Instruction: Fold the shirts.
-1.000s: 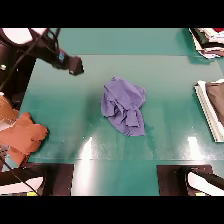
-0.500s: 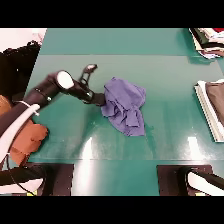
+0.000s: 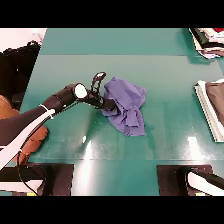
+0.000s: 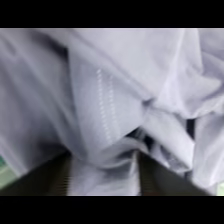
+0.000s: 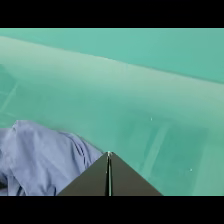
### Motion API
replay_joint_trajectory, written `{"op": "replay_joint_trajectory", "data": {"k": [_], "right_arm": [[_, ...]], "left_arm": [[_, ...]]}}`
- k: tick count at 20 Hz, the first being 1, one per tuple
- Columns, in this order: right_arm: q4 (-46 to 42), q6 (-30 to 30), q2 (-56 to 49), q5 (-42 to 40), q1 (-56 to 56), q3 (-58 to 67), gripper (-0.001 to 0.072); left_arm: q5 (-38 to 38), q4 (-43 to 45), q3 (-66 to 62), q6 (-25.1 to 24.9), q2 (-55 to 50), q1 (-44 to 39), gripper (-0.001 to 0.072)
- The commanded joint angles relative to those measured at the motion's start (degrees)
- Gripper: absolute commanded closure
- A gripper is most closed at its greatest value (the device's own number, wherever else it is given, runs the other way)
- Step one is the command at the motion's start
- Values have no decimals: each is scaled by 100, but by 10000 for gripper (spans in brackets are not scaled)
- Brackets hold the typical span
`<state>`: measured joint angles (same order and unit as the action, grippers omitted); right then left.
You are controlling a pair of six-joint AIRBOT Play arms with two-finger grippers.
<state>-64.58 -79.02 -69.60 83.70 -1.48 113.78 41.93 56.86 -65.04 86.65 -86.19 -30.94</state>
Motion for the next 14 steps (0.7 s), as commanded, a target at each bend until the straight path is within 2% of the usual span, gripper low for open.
{"op": "replay_joint_trajectory", "data": {"k": [1,2,7,12,13,14], "right_arm": [[4,-4,-146,313,-2,2,693],[4,-4,-227,455,-2,2,693],[7,-7,-739,1410,-9,-15,693],[63,-66,-756,992,-120,-1803,679],[83,-63,-756,870,-240,-2302,523],[219,-61,-756,671,-407,-2828,292]], "left_arm": [[-107,-33,-13,-7,-28,-20,545],[-125,2,-15,-9,-26,-15,678],[315,378,-208,-7,693,811,684],[581,981,-330,-20,1766,1836,684],[669,1110,-332,-26,1869,1950,684],[752,1239,-330,-26,1912,1993,684]]}}
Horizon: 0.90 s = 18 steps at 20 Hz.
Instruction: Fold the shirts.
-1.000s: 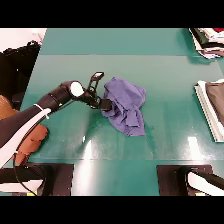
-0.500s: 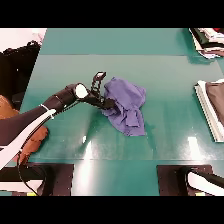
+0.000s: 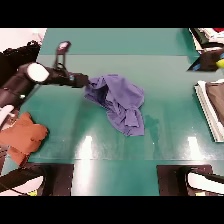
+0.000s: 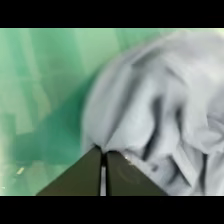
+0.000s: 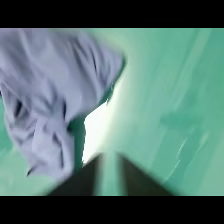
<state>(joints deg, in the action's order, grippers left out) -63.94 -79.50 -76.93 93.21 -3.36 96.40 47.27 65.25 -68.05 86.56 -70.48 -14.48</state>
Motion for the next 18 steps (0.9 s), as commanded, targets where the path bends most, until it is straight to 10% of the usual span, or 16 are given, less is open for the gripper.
{"op": "replay_joint_trajectory", "data": {"k": [1,10,14,18], "right_arm": [[382,4,-24,-608,-433,-1679,175],[732,358,-516,-2839,-2208,-4033,193],[723,476,-632,-3069,-2245,-4033,684],[675,479,155,-3283,-1703,-3871,695]], "left_arm": [[328,503,-28,-17,348,365,684],[483,553,-26,-17,345,365,683],[533,553,-28,-17,352,365,684],[610,879,-450,-7,625,382,684]]}}
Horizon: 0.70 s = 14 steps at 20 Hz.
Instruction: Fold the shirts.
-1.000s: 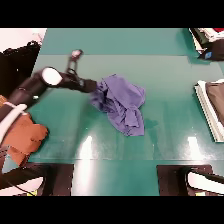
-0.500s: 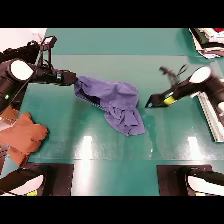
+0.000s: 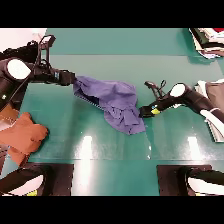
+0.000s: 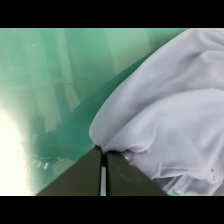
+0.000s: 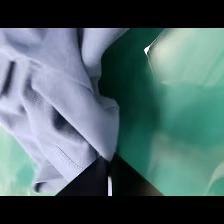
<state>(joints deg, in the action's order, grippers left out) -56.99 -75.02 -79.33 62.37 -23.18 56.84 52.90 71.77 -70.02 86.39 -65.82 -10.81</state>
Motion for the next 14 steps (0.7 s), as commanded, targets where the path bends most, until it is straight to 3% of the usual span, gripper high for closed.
{"op": "replay_joint_trajectory", "data": {"k": [1,7,14], "right_arm": [[-22,31,710,-125,573,323,696],[-15,33,2212,-42,2094,2658,695],[-22,37,3025,-46,2710,4496,695]], "left_arm": [[74,391,-514,17,297,15,684],[278,511,-2540,15,1270,13,684],[866,24,-4089,15,1812,13,684]]}}
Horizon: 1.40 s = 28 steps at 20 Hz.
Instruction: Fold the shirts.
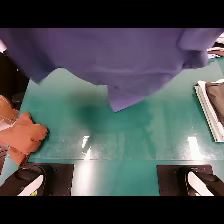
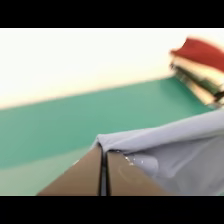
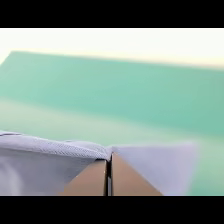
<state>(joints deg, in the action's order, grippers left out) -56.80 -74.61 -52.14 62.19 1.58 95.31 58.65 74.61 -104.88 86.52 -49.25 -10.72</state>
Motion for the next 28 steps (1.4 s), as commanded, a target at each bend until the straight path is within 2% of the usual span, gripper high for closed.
{"op": "replay_joint_trajectory", "data": {"k": [1,5,8,11,13,14,17,19,21,25,28], "right_arm": [[-39,22,376,-28,330,879,695],[-37,33,367,138,859,1873,696],[-15,26,-37,522,1272,2684,696],[76,-310,-584,1025,1316,2734,695],[179,-431,-925,1360,1314,2004,695],[164,-546,-1137,1556,1259,1639,696],[-234,-575,-2087,2011,769,780,695],[-623,-575,-2824,1897,313,350,695],[-826,-573,-3504,1497,-44,184,695],[-933,-575,-4450,664,-538,492,695],[-929,-575,-4905,531,-682,1132,679]], "left_arm": [[380,-428,-839,2,153,4,684],[522,-675,-1587,0,155,4,684],[737,-640,-1622,-149,146,7,684],[999,-39,-807,-81,85,7,684],[1012,365,352,160,74,7,684],[846,483,1036,302,72,7,683],[-498,549,3202,647,-114,7,684],[-1025,553,3901,621,-671,7,684],[-1351,560,3965,337,-1504,7,684],[-2157,555,3475,308,-2966,81,683],[-2090,531,3056,409,-3469,297,680]]}}
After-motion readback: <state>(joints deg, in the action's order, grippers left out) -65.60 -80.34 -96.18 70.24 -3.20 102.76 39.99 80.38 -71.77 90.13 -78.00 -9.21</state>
